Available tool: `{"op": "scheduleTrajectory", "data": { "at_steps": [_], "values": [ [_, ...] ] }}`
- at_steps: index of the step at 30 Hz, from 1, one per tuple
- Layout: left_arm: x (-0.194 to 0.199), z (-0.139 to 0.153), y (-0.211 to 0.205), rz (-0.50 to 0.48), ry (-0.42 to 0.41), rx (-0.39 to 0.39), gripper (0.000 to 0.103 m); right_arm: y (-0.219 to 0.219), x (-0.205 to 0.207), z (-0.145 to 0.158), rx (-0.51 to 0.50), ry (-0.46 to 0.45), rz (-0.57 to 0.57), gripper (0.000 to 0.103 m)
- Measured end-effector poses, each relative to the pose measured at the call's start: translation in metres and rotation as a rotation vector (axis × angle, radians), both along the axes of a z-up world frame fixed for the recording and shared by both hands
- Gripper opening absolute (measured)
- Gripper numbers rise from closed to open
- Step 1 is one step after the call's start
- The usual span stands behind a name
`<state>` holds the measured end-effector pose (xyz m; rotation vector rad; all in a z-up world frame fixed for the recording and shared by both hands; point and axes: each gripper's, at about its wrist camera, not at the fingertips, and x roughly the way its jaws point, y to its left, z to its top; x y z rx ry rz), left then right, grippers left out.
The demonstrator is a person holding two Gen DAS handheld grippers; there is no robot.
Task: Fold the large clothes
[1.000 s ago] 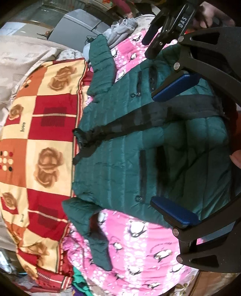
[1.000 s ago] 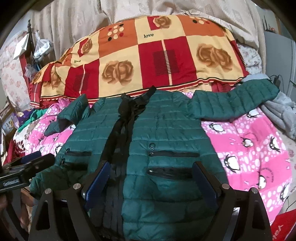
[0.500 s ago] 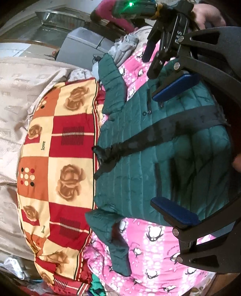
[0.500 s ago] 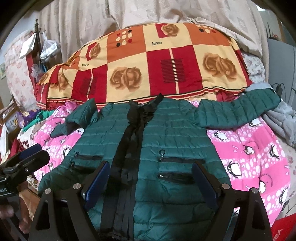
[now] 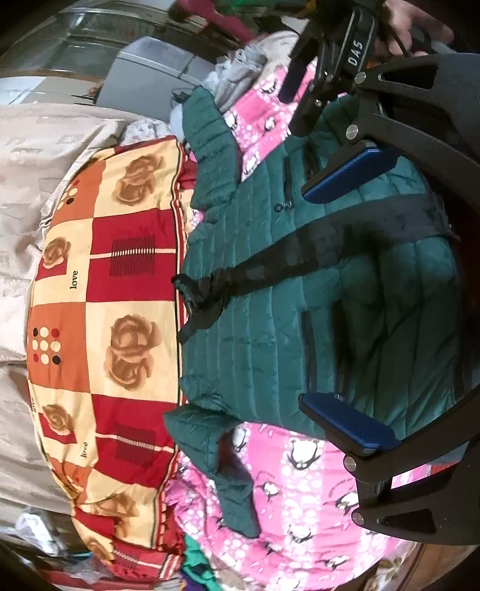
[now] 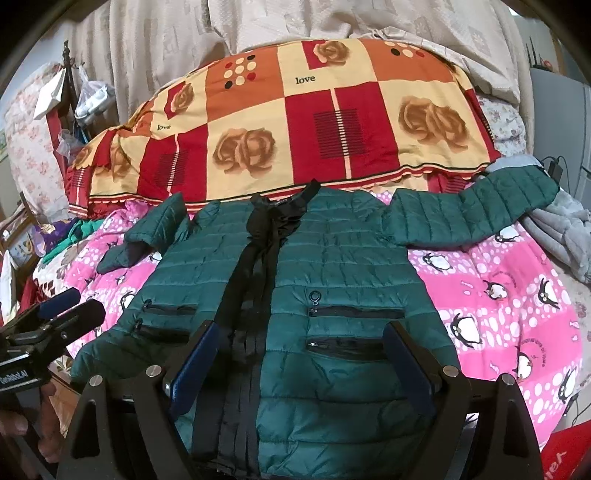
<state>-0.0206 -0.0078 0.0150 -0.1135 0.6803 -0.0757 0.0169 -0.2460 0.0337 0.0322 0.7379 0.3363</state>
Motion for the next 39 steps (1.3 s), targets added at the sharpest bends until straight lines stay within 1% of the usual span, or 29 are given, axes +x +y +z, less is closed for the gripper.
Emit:
{"op": "scheduleTrajectory", "data": {
  "at_steps": [4, 8, 12, 14, 19, 23, 26, 29, 32, 36, 39],
  "values": [
    [-0.002, 0.001, -0.005, 0.013, -0.016, 0.068, 0.103, -0.001, 0.0, 0.0, -0.003, -0.001, 0.006, 0.088],
    [-0.001, 0.0, -0.003, 0.063, -0.011, 0.119, 0.103, -0.002, 0.0, 0.0, -0.005, -0.002, 0.006, 0.088],
    [0.004, -0.006, 0.006, 0.07, 0.035, 0.073, 0.103, -0.001, 0.0, 0.001, -0.006, -0.002, 0.008, 0.088],
    [0.003, -0.008, 0.006, 0.061, 0.038, 0.047, 0.103, -0.001, 0.0, 0.0, -0.009, -0.002, 0.009, 0.088],
    [0.001, -0.009, 0.001, 0.02, 0.023, 0.04, 0.103, -0.002, 0.0, 0.0, -0.008, 0.002, 0.004, 0.088],
    [0.0, -0.009, 0.002, 0.027, 0.01, 0.026, 0.103, 0.0, 0.0, -0.002, -0.008, 0.003, 0.008, 0.088],
    [-0.001, -0.008, 0.005, 0.027, 0.005, 0.001, 0.103, 0.002, -0.001, -0.002, -0.008, 0.0, 0.014, 0.088],
    [-0.002, -0.006, 0.004, 0.029, -0.006, 0.002, 0.103, 0.002, -0.002, -0.002, -0.007, 0.001, 0.01, 0.088],
    [-0.002, -0.006, 0.002, 0.015, 0.001, 0.0, 0.103, 0.001, -0.002, -0.001, -0.003, 0.001, 0.007, 0.088],
    [0.002, -0.011, 0.007, 0.021, 0.039, -0.035, 0.103, 0.001, -0.002, -0.001, -0.004, 0.003, 0.008, 0.088],
    [0.002, -0.011, 0.007, 0.031, 0.041, -0.014, 0.103, -0.001, -0.001, -0.001, -0.001, 0.006, 0.008, 0.088]
  ]
}}
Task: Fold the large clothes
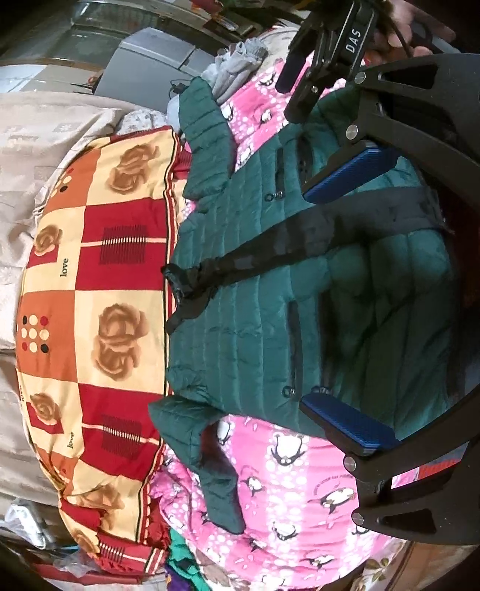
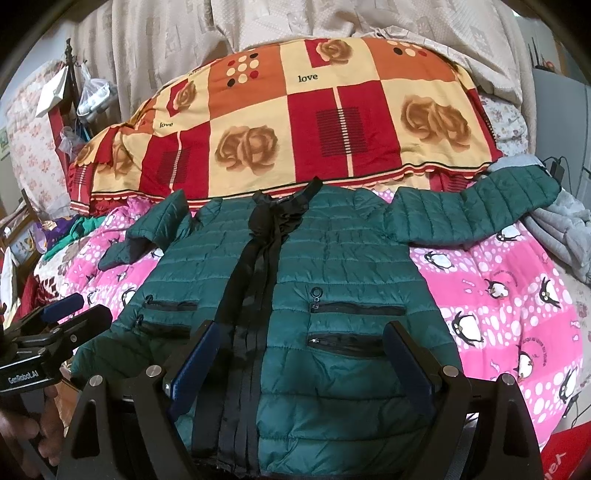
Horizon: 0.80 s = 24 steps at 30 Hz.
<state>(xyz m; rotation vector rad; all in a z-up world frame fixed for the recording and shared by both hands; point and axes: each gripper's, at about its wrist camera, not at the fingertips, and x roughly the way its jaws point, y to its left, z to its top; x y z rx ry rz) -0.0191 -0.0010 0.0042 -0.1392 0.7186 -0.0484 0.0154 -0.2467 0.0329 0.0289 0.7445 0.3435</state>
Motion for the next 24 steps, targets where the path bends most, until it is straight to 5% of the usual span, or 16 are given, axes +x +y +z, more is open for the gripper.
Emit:
{"op": "scheduleTrajectory", "data": {
  "at_steps": [13, 24],
  "values": [
    [0.021, -0.017, -0.011, -0.016, 0.035, 0.049, 0.103, 0.001, -0.005, 0.003, -0.027, -0.04, 0.013, 0.088],
    [0.068, -0.022, 0.0, 0.01, 0.043, 0.08, 0.103, 0.006, 0.032, -0.007, -0.05, -0.01, 0.016, 0.088]
  ]
}}
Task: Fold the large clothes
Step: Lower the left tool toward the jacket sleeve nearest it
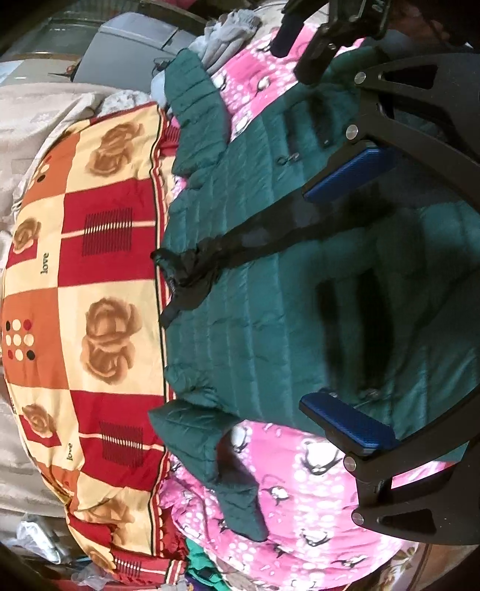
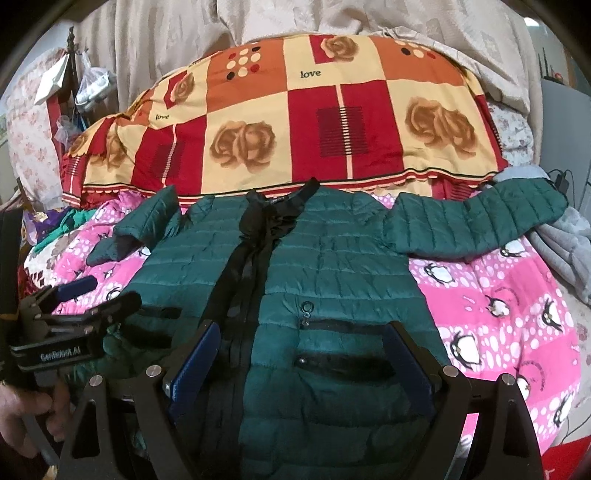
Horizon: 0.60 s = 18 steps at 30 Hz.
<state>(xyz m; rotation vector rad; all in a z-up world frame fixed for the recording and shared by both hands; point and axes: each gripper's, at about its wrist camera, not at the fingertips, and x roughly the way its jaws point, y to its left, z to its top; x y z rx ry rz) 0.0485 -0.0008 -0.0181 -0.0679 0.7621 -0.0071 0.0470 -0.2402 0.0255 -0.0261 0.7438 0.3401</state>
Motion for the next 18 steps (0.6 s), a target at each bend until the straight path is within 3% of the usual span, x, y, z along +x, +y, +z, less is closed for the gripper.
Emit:
{"op": "scheduleTrajectory", "data": {
  "at_steps": [12, 18],
  "values": [
    [0.044, -0.008, 0.032, 0.059, 0.014, -0.046, 0.103, 0.017, 0.049, -0.005, -0.061, -0.024, 0.022, 0.088],
    [0.061, -0.005, 0.042, 0.097, -0.001, -0.028, 0.103, 0.014, 0.077, -0.008, -0.081, -0.064, 0.053, 0.088]
  ]
}}
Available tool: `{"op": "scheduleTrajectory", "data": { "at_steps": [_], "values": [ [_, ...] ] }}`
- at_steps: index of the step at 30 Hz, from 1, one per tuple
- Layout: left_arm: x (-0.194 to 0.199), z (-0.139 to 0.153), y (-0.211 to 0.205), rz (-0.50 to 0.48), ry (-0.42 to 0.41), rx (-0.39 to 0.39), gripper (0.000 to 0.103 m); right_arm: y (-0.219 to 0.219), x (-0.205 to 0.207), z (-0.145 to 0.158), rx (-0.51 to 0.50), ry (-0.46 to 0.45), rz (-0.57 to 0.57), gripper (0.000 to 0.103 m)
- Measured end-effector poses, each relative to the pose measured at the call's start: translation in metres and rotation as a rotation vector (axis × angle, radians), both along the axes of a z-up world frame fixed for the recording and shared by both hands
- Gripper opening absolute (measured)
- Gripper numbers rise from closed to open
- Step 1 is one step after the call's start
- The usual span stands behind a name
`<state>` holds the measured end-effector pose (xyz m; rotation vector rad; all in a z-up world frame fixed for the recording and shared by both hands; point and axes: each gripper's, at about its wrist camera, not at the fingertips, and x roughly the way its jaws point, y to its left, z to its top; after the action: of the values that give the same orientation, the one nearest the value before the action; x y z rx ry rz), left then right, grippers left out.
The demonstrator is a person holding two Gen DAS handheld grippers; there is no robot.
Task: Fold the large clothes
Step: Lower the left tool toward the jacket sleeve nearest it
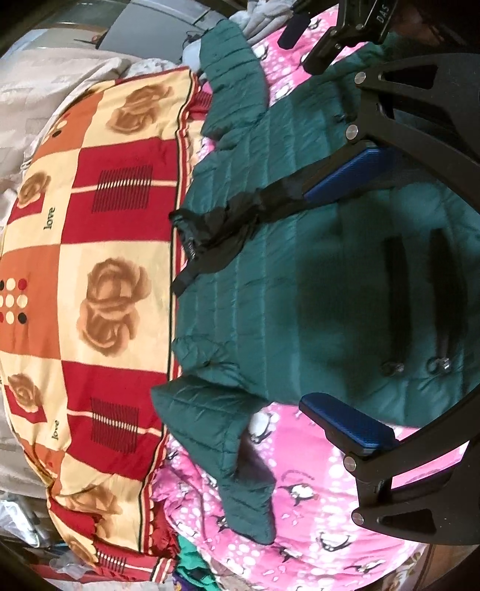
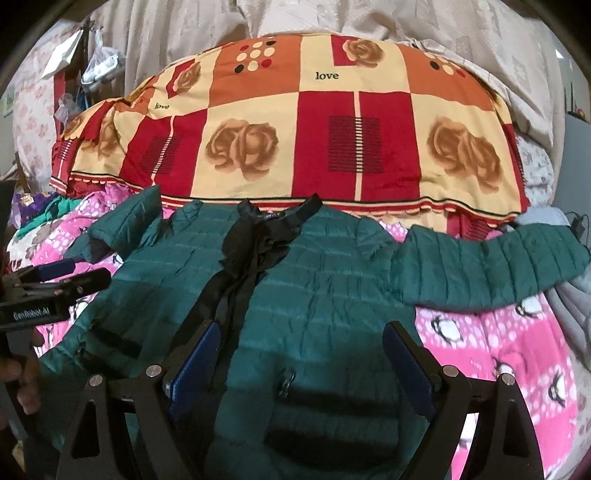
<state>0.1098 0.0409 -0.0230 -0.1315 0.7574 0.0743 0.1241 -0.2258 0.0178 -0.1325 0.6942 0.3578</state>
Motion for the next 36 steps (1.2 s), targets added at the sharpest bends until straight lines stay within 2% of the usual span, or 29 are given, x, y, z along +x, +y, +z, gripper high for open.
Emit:
{"op": "scheduleTrajectory", "data": {
  "at_steps": [3, 6, 8, 12, 19, 25, 28, 33, 36],
  "values": [
    [0.012, -0.008, 0.004, 0.019, 0.011, 0.038, 0.103, -0.003, 0.007, -0.011, 0.012, -0.016, 0.011, 0.088],
    [0.023, -0.024, 0.01, 0.044, 0.038, 0.083, 0.103, -0.004, 0.014, -0.024, 0.02, 0.026, -0.02, 0.088],
    [0.025, -0.034, 0.012, 0.062, 0.045, 0.091, 0.103, -0.003, 0.014, -0.024, 0.017, 0.018, -0.029, 0.088],
    [0.023, -0.051, 0.019, 0.105, 0.052, 0.077, 0.103, 0.002, 0.009, -0.028, -0.057, -0.015, -0.049, 0.088],
    [0.013, -0.049, 0.02, 0.132, 0.008, 0.056, 0.103, 0.0, 0.011, -0.035, -0.08, 0.014, -0.068, 0.088],
    [0.012, -0.05, 0.019, 0.133, 0.005, 0.051, 0.103, 0.001, 0.009, -0.036, -0.064, 0.012, -0.07, 0.088],
    [0.012, -0.05, 0.019, 0.133, 0.01, 0.051, 0.103, -0.005, 0.01, -0.036, -0.02, 0.004, -0.091, 0.088],
    [0.012, -0.051, 0.02, 0.135, 0.015, 0.048, 0.103, -0.021, 0.019, -0.043, 0.099, 0.096, -0.129, 0.088],
    [0.012, -0.053, 0.02, 0.138, 0.022, 0.048, 0.103, -0.019, 0.02, -0.045, 0.076, 0.123, -0.118, 0.088]
  ]
}}
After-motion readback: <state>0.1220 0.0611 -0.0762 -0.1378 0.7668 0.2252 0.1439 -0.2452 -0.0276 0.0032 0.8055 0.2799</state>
